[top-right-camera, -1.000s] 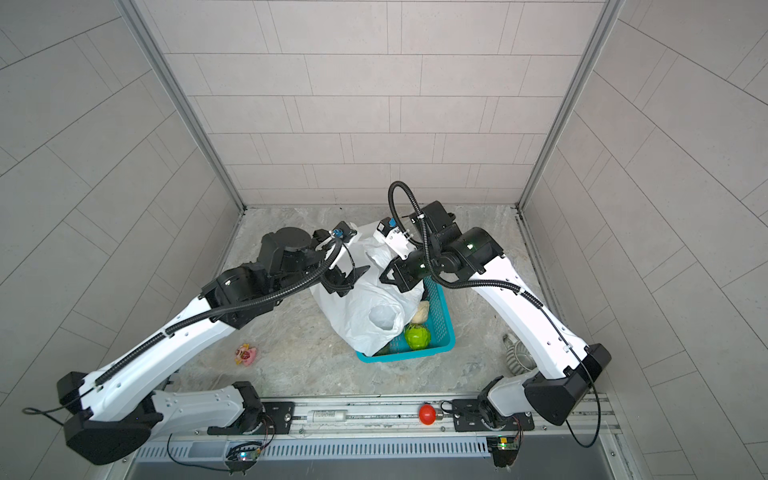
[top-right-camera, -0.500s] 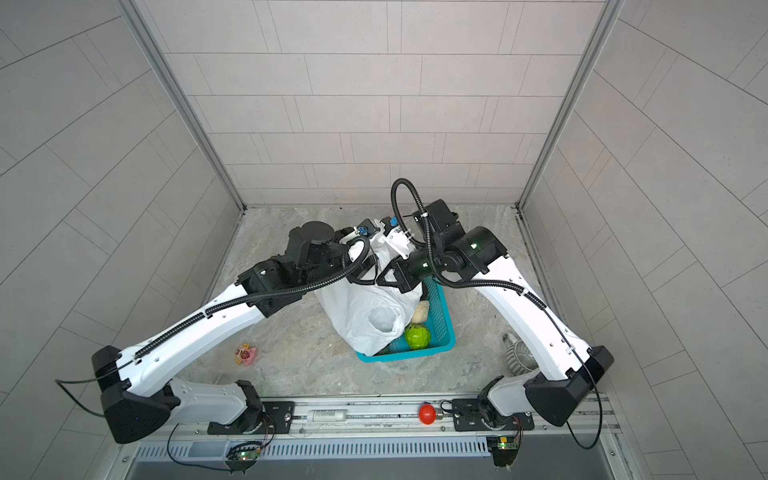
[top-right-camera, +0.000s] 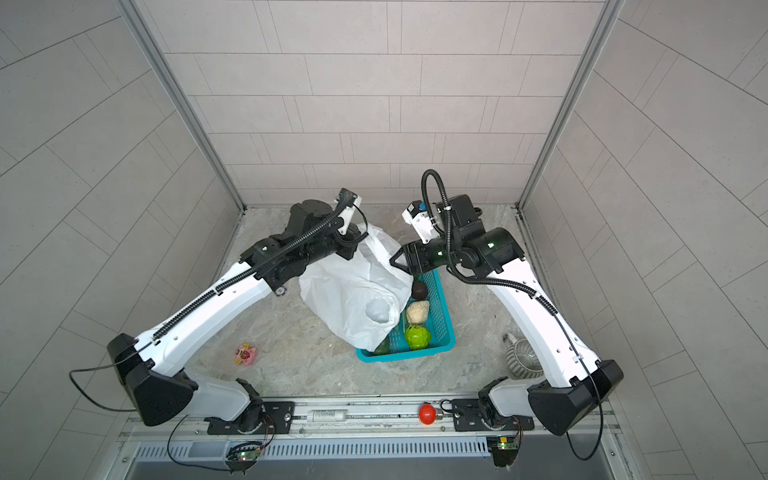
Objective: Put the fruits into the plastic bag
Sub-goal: 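Lift the white bag off the basket with both grippers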
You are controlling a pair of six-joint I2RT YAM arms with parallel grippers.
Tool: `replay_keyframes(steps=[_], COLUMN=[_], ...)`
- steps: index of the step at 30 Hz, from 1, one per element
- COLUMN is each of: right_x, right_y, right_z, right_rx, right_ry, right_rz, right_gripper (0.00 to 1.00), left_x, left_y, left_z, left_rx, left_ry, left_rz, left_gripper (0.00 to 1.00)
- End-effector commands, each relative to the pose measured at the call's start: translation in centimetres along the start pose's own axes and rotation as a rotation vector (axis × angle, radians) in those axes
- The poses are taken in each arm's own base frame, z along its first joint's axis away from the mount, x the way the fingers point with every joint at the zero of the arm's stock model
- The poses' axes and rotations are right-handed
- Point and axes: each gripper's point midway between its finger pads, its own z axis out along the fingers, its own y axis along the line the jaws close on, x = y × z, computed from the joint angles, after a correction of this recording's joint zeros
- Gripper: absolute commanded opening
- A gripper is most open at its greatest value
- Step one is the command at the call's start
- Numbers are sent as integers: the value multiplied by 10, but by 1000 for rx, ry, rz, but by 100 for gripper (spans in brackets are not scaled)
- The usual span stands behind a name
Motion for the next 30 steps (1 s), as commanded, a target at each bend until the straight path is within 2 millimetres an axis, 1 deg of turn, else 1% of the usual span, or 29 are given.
replay_keyframes(steps=[1,3,4,7,10,12,14,17,20,22,27,30], right_x=[-21,-17,-12,9,31,42,48,57,68,77,104,115], right_y=[3,4,4,8,14,17,12,-10,-24,-27,-22,-20], right_z=[-8,-5,-2,14,41,60,77,94,102,105,109,113], right_rx=[-5,-21,-23,-48,-65,-77,-70,16,69,74,40,24], right_ry=[-112,-102,-92,-54,-9,-3,-1,13,40,71,125,146], right_rz=[22,31,34,22,14,22,38,52,30,25,-11,-30], right_gripper=[70,69,68,65,64,62,60,57,55,55,54,52], left_x=[21,25,25,19,12,8,5,3,2,2,1,1], left_y=[33,43,45,40,36,35,35,34,34,34,34,34], left_z=[-8,-8,-7,-8,-9,-10,-11,-10,-9,-6,4,9], left_rx=[-85,-96,-96,-61,-33,-31,-30,-24,-22,-22,-20,-21], left_ry=[118,135,134,113,96,89,87,83,79,79,83,85], left_rz=[-267,-345,-354,-356,-366,-368,-369,-377,-388,-396,-406,-411], left_gripper=[0,0,0,0,0,0,0,0,0,0,0,0])
